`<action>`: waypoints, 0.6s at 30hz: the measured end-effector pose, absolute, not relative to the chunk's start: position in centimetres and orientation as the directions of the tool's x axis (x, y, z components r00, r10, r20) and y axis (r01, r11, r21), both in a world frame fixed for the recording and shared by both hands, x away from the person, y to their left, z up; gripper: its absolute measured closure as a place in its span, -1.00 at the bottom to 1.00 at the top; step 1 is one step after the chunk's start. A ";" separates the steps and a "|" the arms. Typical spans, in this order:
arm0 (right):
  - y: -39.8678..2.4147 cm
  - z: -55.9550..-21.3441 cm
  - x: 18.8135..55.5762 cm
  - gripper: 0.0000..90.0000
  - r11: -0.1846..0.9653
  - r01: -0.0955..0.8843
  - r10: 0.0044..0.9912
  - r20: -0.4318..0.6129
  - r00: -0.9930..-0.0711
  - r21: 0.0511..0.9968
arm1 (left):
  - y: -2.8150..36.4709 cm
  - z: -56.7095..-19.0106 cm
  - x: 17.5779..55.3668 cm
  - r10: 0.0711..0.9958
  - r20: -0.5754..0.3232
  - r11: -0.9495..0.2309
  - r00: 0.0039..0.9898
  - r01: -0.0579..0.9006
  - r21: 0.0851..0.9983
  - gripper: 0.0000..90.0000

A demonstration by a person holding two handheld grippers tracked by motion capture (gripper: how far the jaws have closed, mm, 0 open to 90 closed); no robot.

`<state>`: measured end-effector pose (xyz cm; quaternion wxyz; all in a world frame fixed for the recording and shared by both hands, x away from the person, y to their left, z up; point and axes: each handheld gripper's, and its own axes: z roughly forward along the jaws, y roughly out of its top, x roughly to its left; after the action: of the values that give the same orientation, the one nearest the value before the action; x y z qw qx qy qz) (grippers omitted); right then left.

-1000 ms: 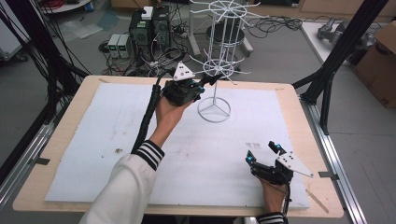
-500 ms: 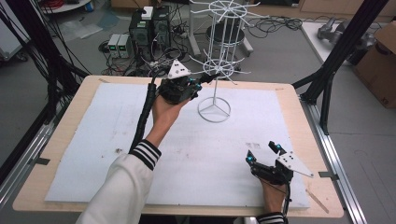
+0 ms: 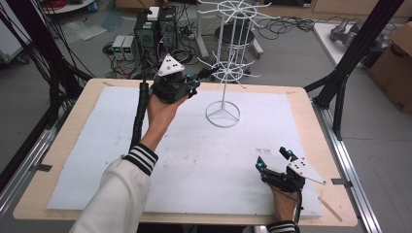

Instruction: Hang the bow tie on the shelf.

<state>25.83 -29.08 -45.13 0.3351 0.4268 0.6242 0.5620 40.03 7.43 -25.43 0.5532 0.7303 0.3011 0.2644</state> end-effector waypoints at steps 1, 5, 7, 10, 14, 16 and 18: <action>-29.1 -45.1 25.8 -0.83 0.003 0.157 0.910 0.063 -0.411 0.988 | 7.5 -25.3 40.0 0.732 0.054 -0.205 0.679 0.145 0.968 0.95; -29.1 -45.1 25.8 -0.83 0.004 0.157 0.910 0.062 -0.411 0.988 | 7.9 -24.8 39.8 0.735 0.059 -0.200 0.676 0.132 0.971 0.95; -29.1 -45.1 25.8 -0.83 0.003 0.157 0.910 0.062 -0.410 0.988 | 8.1 -24.6 39.9 0.737 0.059 -0.196 0.673 0.130 0.972 0.95; -29.1 -45.1 25.8 -0.83 0.004 0.156 0.910 0.061 -0.411 0.988 | 8.2 -24.5 40.2 0.744 0.069 -0.206 0.665 0.129 0.970 0.95; -29.1 -45.1 25.8 -0.83 0.002 0.157 0.909 0.063 -0.412 0.988 | 8.4 -24.7 41.0 0.755 0.075 -0.207 0.652 0.129 0.970 0.95; -29.1 -45.1 25.8 -0.83 0.002 0.155 0.909 0.063 -0.412 0.988 | 8.3 -24.9 41.4 0.759 0.071 -0.205 0.647 0.134 0.969 0.95; -29.1 -45.1 25.8 -0.83 0.000 0.157 0.909 0.065 -0.412 0.988 | 8.1 -25.3 41.8 0.767 0.060 -0.195 0.639 0.142 0.970 0.95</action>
<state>25.78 -29.07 -45.13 0.3340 0.4274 0.6233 0.5633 41.81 8.12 -25.30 0.5501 0.7189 0.3162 0.2837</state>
